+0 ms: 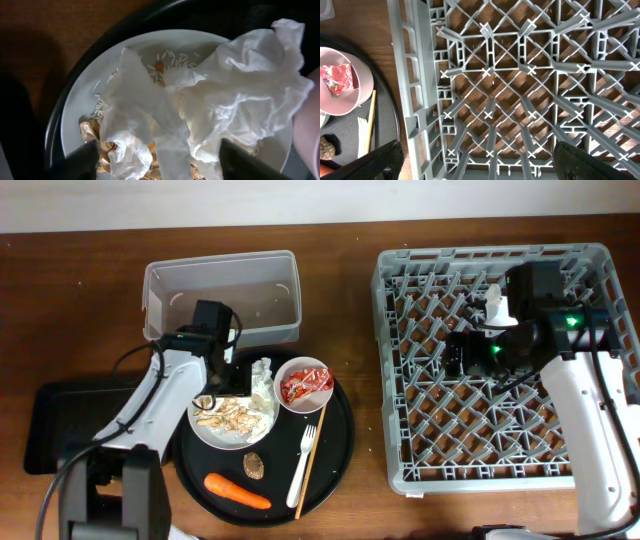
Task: Sort waste into correct bins and load items into the dishwasher rack
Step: 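Grasp the white tissues on the plate with the left gripper, then drop the tissues into the clear plastic bin with the left gripper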
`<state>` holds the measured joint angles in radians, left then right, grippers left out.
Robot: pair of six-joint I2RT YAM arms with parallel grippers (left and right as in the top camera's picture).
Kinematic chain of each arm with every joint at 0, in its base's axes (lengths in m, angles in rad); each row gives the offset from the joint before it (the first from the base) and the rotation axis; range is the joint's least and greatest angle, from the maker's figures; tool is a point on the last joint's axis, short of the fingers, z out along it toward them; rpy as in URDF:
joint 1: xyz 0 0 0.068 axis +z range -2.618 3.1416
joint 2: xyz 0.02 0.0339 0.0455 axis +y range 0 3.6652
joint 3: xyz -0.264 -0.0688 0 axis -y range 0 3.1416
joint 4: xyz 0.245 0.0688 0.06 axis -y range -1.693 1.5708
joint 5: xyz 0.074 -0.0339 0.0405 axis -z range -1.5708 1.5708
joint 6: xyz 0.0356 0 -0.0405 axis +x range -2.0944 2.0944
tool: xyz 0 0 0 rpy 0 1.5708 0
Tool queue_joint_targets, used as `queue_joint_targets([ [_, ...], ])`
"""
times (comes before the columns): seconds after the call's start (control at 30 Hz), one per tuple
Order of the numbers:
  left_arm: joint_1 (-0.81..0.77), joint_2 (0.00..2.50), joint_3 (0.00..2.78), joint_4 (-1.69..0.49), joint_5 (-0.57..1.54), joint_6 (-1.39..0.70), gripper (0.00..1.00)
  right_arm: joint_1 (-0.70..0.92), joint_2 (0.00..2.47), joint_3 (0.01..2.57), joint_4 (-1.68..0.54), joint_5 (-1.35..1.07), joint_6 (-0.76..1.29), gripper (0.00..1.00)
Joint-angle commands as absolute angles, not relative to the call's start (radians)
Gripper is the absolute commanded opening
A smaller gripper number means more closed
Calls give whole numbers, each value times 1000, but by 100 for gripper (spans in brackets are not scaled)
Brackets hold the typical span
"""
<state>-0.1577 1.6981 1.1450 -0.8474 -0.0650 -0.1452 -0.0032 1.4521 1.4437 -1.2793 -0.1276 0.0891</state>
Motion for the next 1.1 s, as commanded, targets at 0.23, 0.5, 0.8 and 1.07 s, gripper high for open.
queue_joint_targets([
  [0.23,-161,1726,1165,-848,-80,-138,1,-7,1456,1456,-1280,-115,78,98],
  [0.5,-161,1515,1325,-970,-76,-138,1,-7,1456,1456,-1280,-115,79,99],
  [0.8,-161,1600,1328,-508,-95,-138,1,-7,1456,1456,-1281,-115,79,98],
  [1.07,-161,1687,1343,-413,-90,-138,81,-7,1456,1456,-1283,-115,79,98],
])
